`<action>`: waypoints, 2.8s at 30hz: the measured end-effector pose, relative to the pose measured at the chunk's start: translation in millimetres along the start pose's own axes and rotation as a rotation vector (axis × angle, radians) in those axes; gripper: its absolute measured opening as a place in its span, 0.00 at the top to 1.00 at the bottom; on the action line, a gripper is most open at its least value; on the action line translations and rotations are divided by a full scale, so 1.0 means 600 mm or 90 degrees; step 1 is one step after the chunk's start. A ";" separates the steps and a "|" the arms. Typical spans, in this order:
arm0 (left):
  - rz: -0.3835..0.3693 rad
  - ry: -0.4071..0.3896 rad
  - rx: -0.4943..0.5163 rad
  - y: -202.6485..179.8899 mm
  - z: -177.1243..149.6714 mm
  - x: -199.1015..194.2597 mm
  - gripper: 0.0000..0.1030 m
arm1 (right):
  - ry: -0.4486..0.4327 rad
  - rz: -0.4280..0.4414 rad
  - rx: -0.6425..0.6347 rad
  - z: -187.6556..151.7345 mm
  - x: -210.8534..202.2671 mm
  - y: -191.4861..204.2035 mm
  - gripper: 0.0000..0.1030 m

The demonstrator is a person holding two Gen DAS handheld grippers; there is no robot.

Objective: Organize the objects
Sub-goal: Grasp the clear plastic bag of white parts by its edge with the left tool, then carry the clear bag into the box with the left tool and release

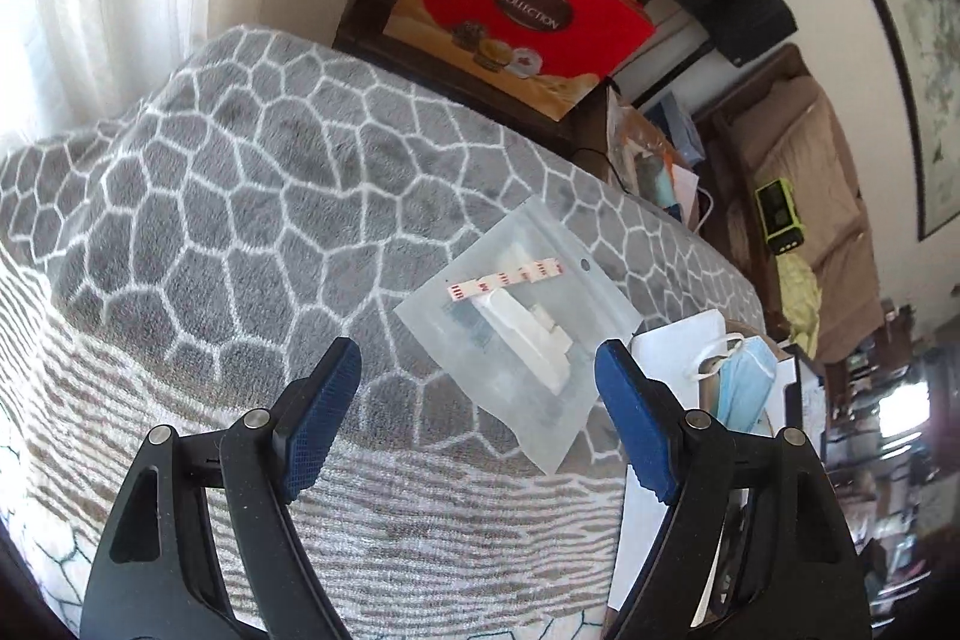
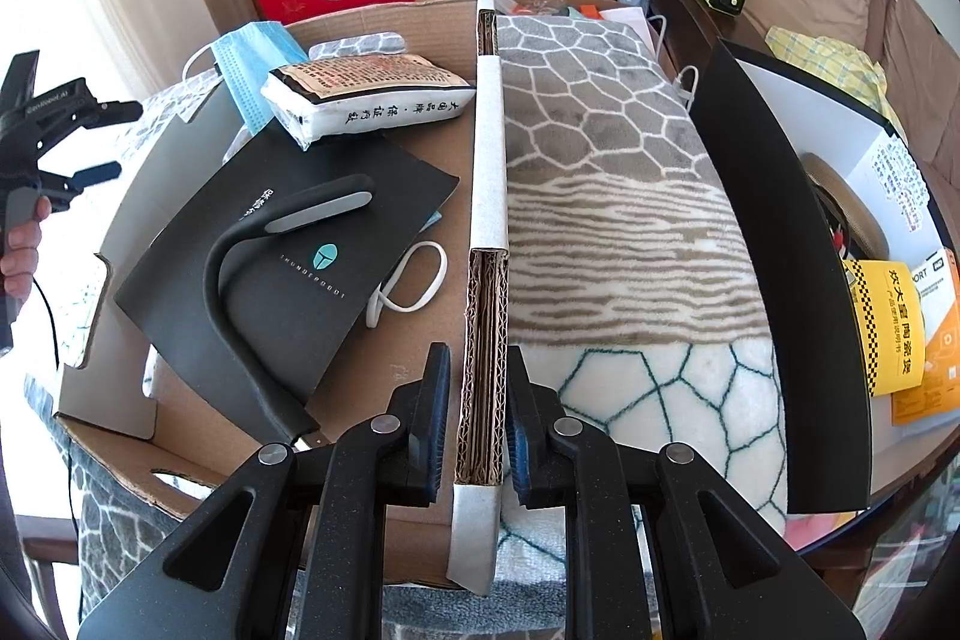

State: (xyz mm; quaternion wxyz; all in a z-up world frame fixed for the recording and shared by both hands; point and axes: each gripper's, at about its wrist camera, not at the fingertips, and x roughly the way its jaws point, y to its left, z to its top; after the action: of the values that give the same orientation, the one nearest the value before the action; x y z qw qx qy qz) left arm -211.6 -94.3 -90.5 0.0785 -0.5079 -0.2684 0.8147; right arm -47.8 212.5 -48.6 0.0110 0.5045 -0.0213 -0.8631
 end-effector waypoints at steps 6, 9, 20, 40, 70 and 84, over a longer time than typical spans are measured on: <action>-0.057 0.015 -0.040 0.020 -0.005 0.010 0.33 | 0.000 0.000 0.001 0.000 0.001 -0.001 0.83; -0.083 0.033 -0.050 0.017 -0.010 0.019 0.40 | 0.001 0.000 0.002 0.000 0.001 -0.001 0.83; -0.168 0.066 -0.141 0.013 -0.039 0.048 0.60 | 0.001 0.000 0.003 0.000 0.002 -0.004 0.82; -0.145 -0.024 -0.089 -0.023 -0.049 0.010 0.99 | 0.002 -0.001 0.003 -0.003 0.006 -0.005 0.82; -0.286 -0.055 0.016 -0.100 -0.103 -0.160 0.99 | 0.001 -0.004 0.000 0.000 0.005 0.002 0.83; -0.301 0.070 0.130 -0.196 -0.182 -0.115 0.99 | 0.002 -0.009 -0.001 0.003 0.007 0.002 0.83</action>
State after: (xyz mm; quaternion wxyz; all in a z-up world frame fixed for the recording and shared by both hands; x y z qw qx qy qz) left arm -100.9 16.5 -12.7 0.3317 -0.4640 -0.2914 0.7680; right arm -51.6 211.0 -51.3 0.0053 0.5060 -0.0171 -0.8623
